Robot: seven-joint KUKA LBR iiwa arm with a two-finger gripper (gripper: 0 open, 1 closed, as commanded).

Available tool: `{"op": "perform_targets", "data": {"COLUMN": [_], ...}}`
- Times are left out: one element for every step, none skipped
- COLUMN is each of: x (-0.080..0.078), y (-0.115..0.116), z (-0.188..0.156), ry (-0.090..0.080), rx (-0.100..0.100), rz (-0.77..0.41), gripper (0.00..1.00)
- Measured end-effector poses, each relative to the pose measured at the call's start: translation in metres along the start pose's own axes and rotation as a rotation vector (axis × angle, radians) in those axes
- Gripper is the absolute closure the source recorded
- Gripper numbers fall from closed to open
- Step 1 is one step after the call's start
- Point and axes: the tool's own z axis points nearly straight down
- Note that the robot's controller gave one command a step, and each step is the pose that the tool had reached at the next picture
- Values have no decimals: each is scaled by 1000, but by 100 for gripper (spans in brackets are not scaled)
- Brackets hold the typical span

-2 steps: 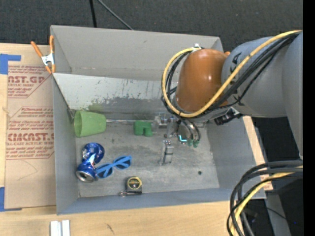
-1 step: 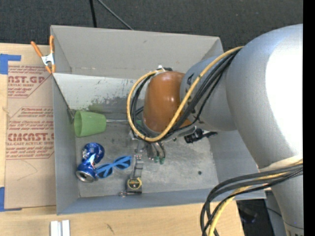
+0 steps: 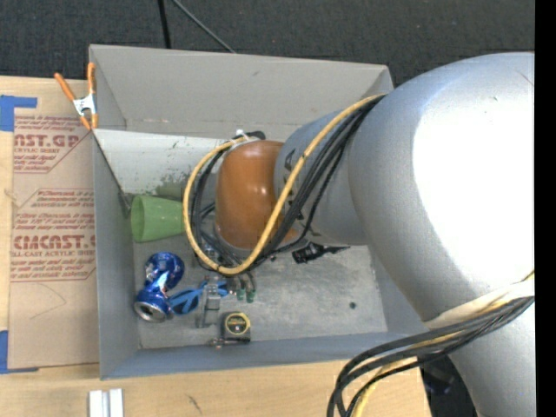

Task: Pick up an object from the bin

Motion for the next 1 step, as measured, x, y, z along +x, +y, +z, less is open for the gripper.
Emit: {"op": "perform_targets", "data": {"x": [-2], "y": [-3], "z": [-2], "ry": [-3], "rx": [1], "rz": [5], "gripper": [100]}}
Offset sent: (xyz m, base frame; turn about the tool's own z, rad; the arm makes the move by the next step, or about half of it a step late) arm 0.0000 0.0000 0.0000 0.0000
